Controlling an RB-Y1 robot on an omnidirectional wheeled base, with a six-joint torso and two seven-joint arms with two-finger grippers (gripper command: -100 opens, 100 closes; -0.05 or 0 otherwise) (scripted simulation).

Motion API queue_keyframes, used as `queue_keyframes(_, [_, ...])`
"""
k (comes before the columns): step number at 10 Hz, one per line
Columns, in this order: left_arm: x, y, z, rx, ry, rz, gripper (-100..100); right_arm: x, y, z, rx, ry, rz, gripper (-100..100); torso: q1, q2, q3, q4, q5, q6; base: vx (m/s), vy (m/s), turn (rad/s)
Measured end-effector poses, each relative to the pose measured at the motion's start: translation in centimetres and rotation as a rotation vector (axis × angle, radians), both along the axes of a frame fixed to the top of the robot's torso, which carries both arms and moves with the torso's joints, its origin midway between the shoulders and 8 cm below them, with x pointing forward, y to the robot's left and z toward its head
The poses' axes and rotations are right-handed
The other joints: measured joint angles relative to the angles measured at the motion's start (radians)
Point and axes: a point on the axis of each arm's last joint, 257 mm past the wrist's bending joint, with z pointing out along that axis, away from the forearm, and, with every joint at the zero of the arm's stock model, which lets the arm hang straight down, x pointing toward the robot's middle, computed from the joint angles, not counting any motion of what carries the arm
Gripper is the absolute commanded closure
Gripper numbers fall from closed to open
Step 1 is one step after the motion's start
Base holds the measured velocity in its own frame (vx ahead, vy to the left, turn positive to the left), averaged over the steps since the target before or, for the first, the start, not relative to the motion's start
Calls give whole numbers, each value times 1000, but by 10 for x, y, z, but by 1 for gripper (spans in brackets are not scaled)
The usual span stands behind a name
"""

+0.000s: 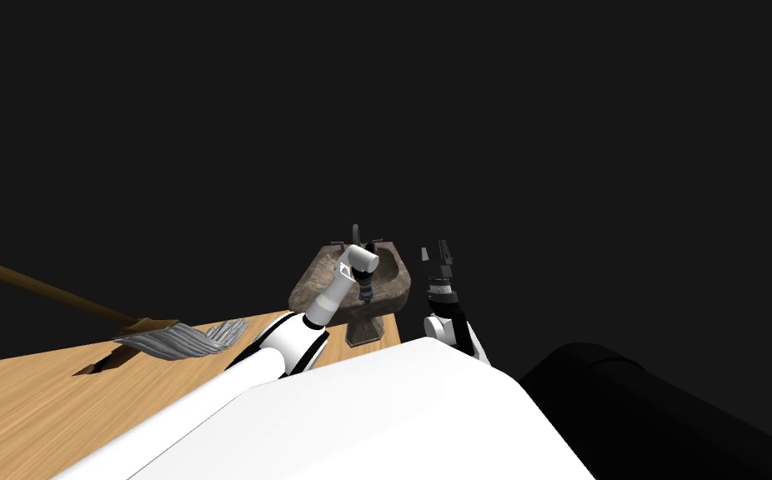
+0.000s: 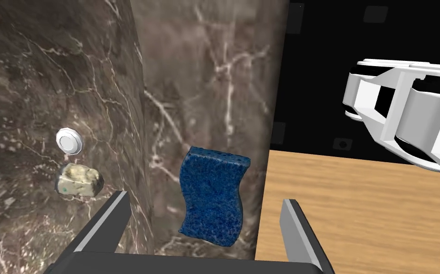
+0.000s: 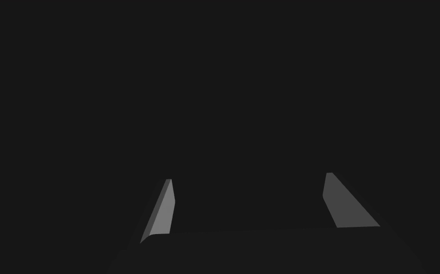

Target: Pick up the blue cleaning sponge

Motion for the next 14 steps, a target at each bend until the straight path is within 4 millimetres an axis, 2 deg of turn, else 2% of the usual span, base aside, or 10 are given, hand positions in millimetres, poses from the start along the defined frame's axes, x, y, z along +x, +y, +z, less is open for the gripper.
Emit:
queue_keyframes(4, [7,7,-21,1,-1,6,-100,0,0,0,0,0,0,0,-1,3,2,1,0,0,-15,-13,-10])
queue_keyframes(5, [8,7,-22,0,-3,5,100,0,0,0,0,0,0,0,0,2,1,1,0,0,0,0,0])
queue_keyframes(9, [8,7,-22,0,-2,5,100,0,0,0,0,0,0,0,0,1,1,0,0,0,0,0,0])
queue_keyframes(10, [8,7,-22,0,-2,5,0,0,0,0,0,0,0,0,0,1,0,0,0,0,0,0,0])
queue_keyframes(11, [8,7,-22,0,-2,5,100,0,0,0,0,0,0,0,0,1,0,0,0,0,14,12,21])
queue_keyframes(14, [3,1,-6,-2,-3,0,100,0,0,0,0,0,0,0,1,0,0,0,0,0,16,13,9])
